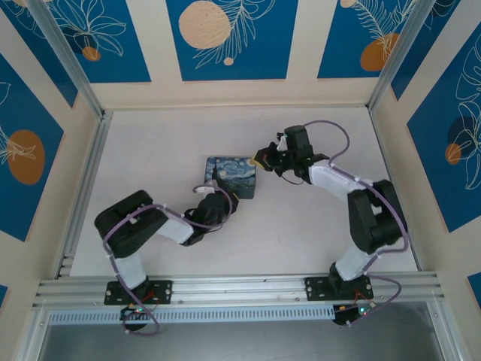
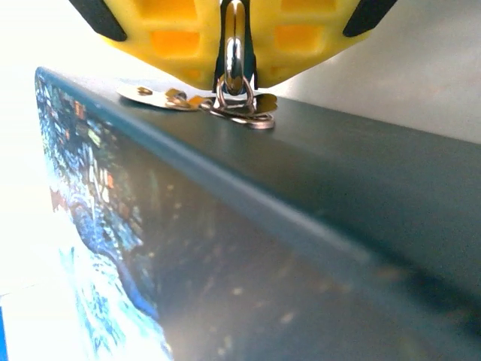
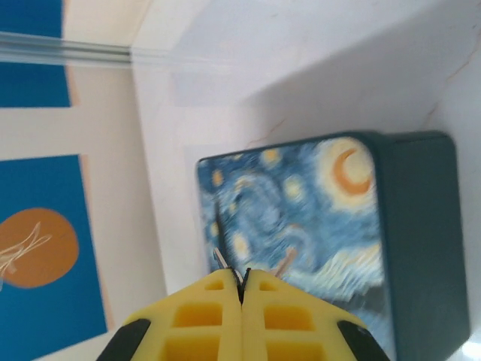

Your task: Unlock the padlock with the key

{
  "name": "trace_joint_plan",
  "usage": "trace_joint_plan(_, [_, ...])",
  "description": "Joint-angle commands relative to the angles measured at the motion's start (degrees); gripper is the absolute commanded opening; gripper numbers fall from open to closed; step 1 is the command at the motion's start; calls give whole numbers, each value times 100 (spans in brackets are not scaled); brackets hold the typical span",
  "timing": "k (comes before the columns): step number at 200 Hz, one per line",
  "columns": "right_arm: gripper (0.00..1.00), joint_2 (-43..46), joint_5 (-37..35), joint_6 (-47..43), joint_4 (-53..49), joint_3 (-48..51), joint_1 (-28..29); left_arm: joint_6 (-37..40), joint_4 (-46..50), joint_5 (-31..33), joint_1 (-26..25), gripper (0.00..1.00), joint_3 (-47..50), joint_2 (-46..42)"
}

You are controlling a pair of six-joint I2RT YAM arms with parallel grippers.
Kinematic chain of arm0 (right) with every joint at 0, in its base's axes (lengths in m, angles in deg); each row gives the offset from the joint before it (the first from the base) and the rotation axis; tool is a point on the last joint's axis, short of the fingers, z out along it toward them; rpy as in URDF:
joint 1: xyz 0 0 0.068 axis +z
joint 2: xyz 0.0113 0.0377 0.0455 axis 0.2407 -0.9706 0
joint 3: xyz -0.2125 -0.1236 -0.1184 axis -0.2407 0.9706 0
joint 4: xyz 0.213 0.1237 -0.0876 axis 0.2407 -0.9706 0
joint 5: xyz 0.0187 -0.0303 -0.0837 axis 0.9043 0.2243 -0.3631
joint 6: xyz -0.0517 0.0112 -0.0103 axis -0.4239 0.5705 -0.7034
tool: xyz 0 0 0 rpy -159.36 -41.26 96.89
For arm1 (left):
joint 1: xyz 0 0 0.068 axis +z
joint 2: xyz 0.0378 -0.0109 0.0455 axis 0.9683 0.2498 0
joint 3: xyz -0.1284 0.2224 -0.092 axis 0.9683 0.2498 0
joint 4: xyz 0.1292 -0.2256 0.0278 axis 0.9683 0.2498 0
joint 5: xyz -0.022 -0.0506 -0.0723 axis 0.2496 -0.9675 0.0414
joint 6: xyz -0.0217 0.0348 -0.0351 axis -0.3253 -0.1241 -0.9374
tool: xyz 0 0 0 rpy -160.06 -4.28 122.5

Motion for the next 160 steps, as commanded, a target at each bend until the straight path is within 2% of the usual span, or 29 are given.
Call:
trace_joint_plan(1, [0, 616, 442, 127, 167, 749, 14, 392, 1729, -519, 73, 0, -365, -583])
trace_joint_plan(31, [0, 1306, 778, 469, 949, 1938, 106, 511, 2338, -899, 255, 0, -440, -1021])
trace_joint_plan(77, [0, 2080, 885, 575, 1041, 2737, 282, 618, 2386, -1355, 458, 0, -425, -1196])
trace_joint_plan(102, [0, 2317, 792, 745, 1127, 3045, 413, 618, 2016, -1666, 534, 0, -382, -1122])
trace_joint_plan(160, [0, 2278, 671, 1155, 2186, 3806, 603, 249, 1253, -2379, 759, 0, -291, -946])
